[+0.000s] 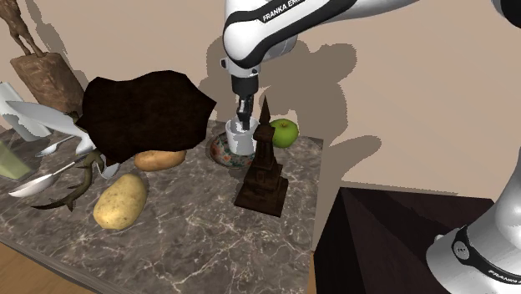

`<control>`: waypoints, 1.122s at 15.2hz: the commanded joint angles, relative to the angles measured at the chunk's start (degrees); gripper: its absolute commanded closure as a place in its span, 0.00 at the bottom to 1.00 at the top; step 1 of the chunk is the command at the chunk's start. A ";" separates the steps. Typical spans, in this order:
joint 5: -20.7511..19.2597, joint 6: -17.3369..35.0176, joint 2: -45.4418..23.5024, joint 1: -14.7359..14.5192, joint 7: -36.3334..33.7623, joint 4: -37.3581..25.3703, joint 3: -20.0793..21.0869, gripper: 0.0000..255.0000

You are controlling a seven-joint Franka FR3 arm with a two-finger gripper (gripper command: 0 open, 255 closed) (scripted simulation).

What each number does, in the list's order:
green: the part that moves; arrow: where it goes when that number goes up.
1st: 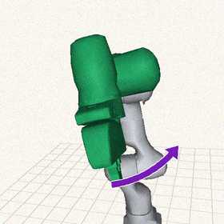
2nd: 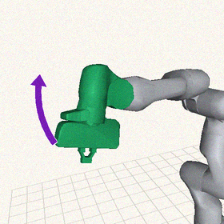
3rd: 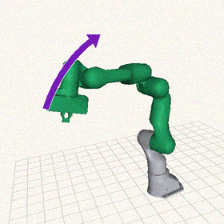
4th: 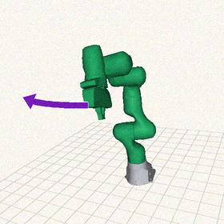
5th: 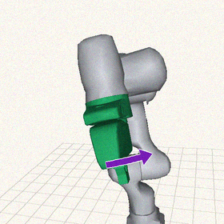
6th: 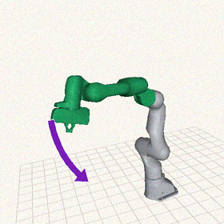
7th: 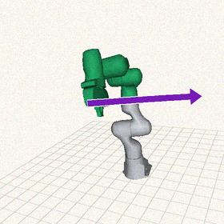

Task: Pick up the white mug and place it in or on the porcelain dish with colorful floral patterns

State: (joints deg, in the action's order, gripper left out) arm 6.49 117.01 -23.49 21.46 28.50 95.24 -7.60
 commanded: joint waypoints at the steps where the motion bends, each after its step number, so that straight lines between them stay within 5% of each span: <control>1: 0.02 0.20 -0.13 -0.02 -0.01 0.03 0.02 1.00; 6: 0.02 0.20 -0.13 -0.02 -0.01 0.03 0.02 1.00; 7: 0.02 0.20 -0.13 -0.02 -0.01 0.03 0.02 0.00; 12: 0.02 0.20 -0.13 -0.02 -0.01 0.03 0.02 0.00; 17: -0.46 -6.23 1.88 0.13 -0.36 -4.41 -0.25 0.00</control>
State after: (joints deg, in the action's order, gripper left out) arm 6.09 111.73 -21.71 21.55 28.17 91.58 -7.81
